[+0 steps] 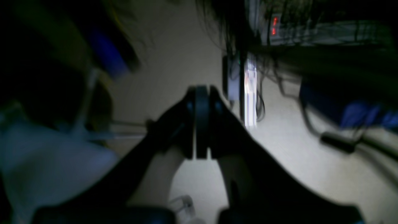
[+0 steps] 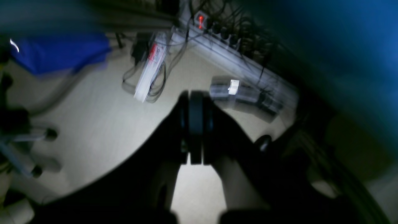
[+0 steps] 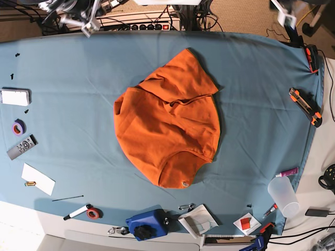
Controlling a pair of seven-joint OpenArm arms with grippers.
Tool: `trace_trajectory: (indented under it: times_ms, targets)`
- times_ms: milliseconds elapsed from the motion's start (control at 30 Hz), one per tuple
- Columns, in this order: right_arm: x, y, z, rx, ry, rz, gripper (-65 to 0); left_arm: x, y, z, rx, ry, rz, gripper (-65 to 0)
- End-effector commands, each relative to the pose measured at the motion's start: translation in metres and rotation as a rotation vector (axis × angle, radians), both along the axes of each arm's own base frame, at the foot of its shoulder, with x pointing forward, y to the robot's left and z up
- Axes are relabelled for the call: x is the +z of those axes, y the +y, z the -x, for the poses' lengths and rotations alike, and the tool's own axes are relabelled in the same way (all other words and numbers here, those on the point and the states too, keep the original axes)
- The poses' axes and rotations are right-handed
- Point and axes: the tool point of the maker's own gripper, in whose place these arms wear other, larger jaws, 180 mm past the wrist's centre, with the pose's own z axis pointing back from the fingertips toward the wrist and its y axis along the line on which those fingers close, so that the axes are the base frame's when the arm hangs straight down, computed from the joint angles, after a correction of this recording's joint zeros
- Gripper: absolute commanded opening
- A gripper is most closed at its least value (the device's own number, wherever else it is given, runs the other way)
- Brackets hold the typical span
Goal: Layout the t-shirt on the table in an organized manner, then fold the t-shirt properly
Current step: 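Move the right gripper down toward the crumpled orange t-shirt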
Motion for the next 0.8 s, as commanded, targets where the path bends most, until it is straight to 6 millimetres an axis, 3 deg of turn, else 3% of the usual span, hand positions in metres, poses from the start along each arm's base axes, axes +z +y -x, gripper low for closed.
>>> trace_trajectory:
  times_ms: [0, 200, 500, 533, 600, 633, 700, 767]
  targets:
    - [0.015, 0.004, -0.012, 0.016, -0.058, -0.013, -65.0, 0.015, 0.001, -0.008, -0.013, -0.043, -0.018, -65.0]
    - [0.062, 0.015, -0.064, 0.054, -0.283, -0.017, -65.0, 0.049, 0.012, -0.059, 0.020, -0.271, -0.061, -65.0]
    - [0.078, 0.016, -0.107, 0.003, -0.442, -0.004, -65.0, 0.072, 0.009, -0.114, 0.008, -0.459, -0.053, -65.0]
    - [0.080, 0.018, -0.110, 0.010, -0.456, -0.010, -65.0, 0.075, 0.009, -0.118, 0.009, -0.474, -0.054, -63.3]
    - [0.084, 0.023, -0.114, 0.045, -0.479, -0.024, -65.0, 0.080, 0.009, -0.126, 0.009, -0.507, -0.053, -52.6]
    - [0.086, 0.025, -0.116, 0.054, -0.492, -0.032, -60.2, 0.083, 0.009, -0.130, 0.008, -0.528, -0.053, -47.2]
    - [0.089, 0.028, -0.119, 0.067, -0.511, -0.045, -43.9, 0.089, 0.008, -0.136, 0.006, -0.566, -0.050, -38.5]
    - [0.095, 0.034, -0.125, 0.074, -0.545, -0.069, -34.9, 0.092, 0.008, -0.138, 0.006, -0.583, -0.048, -34.7]
